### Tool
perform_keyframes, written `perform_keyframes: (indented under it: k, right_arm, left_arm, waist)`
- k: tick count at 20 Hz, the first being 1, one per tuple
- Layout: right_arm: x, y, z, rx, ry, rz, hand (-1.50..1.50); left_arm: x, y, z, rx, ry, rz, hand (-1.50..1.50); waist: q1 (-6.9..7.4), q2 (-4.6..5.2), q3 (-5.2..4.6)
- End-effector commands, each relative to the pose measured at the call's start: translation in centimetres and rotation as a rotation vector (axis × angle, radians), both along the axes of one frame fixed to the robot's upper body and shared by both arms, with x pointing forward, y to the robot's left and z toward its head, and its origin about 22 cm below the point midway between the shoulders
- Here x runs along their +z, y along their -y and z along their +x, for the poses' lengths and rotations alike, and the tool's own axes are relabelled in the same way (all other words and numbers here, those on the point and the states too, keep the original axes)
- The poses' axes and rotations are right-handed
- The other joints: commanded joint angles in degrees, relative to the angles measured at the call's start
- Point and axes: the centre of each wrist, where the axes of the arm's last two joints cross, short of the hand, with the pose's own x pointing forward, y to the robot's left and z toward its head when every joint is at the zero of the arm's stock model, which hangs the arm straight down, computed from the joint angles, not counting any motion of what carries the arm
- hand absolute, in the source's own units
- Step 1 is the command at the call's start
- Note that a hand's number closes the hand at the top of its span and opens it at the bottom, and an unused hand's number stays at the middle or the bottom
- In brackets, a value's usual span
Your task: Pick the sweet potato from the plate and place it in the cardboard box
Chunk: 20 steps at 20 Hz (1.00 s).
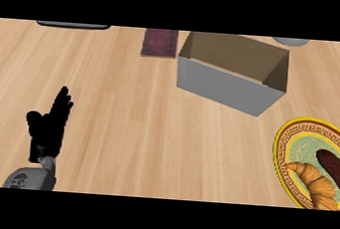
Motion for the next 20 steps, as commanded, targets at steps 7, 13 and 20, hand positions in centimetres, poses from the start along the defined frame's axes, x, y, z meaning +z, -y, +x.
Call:
perform_keyframes:
  k: [7,13,20]
  right_arm:
    - [-1.5,0.0,0.8,-0.01,-0.044,-0.049,-1.5]
    - [-2.9,3.0,1.0,-0.005,-0.048,-0.048,-1.5]
    - [-4.4,2.2,2.7,0.003,-0.052,-0.041,-1.5]
  left_arm:
    - [0.0,-1.5,0.7,0.0,-0.001,-0.001,0.0]
    - [1.0,-0.8,0.0,-0.016,0.001,-0.007,0.0]
    - [1.3,0.6,0.0,0.001,0.007,0.004,0.0]
  waist:
    - [-0.07,0.0,-0.01]
    - [0.05,-0.02,0.01]
    - [0.08,-0.02,0.01]
